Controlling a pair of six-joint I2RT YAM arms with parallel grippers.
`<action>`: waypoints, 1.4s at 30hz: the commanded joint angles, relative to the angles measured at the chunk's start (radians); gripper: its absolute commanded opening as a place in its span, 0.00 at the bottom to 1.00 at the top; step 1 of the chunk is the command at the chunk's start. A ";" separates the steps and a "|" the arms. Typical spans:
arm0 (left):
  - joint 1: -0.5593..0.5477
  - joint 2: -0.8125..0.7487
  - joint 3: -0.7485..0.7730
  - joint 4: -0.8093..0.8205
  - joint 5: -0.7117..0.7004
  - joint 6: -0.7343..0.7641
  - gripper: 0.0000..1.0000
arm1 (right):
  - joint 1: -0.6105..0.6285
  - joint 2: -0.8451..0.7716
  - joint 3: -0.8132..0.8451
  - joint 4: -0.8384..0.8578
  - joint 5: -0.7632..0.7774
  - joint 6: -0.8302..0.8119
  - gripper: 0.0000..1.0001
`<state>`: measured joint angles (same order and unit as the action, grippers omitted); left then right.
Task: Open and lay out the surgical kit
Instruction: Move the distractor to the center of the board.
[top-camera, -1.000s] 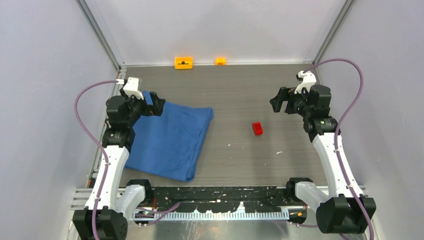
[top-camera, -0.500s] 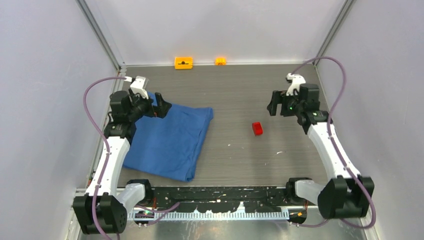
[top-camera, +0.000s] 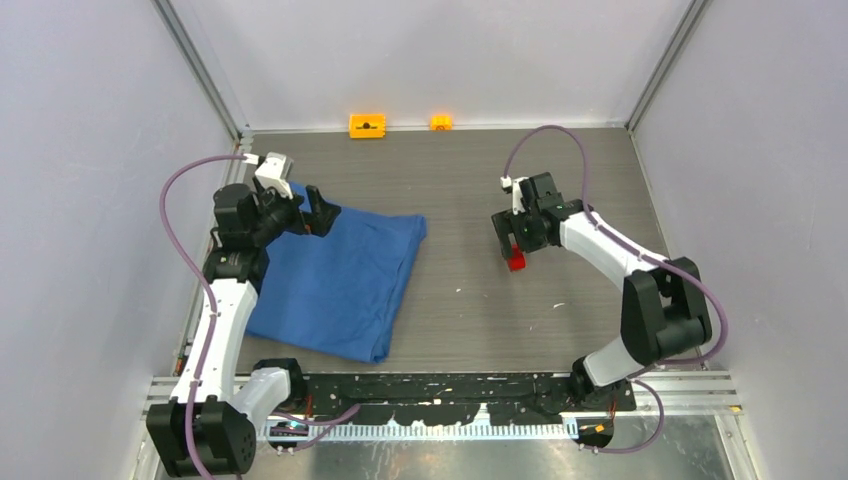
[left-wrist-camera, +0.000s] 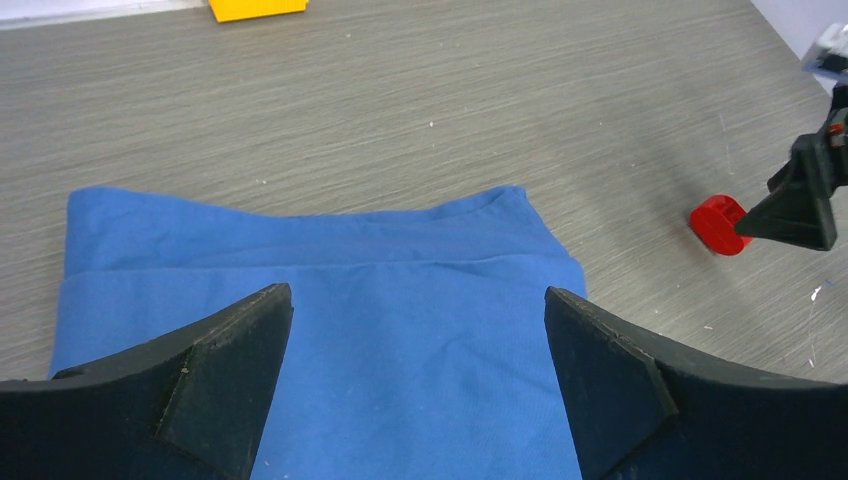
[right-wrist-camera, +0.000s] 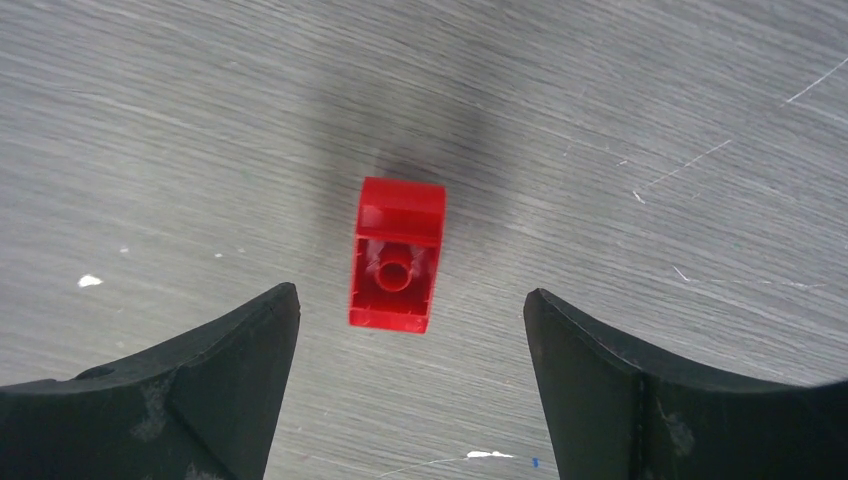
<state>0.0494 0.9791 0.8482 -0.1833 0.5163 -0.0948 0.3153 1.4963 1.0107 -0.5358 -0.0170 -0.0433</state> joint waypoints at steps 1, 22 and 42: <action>0.009 -0.030 0.002 0.047 0.007 0.010 1.00 | 0.002 0.065 0.051 -0.012 0.083 -0.006 0.85; 0.009 -0.033 0.000 0.057 0.025 0.004 1.00 | -0.177 0.386 0.354 -0.075 0.074 -0.152 0.26; 0.014 0.018 0.022 0.025 0.003 0.016 1.00 | -0.384 1.008 1.202 -0.105 0.096 0.222 0.26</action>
<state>0.0536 0.9768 0.8463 -0.1696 0.5194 -0.0952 -0.0628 2.4199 2.1139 -0.6067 0.0544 0.0856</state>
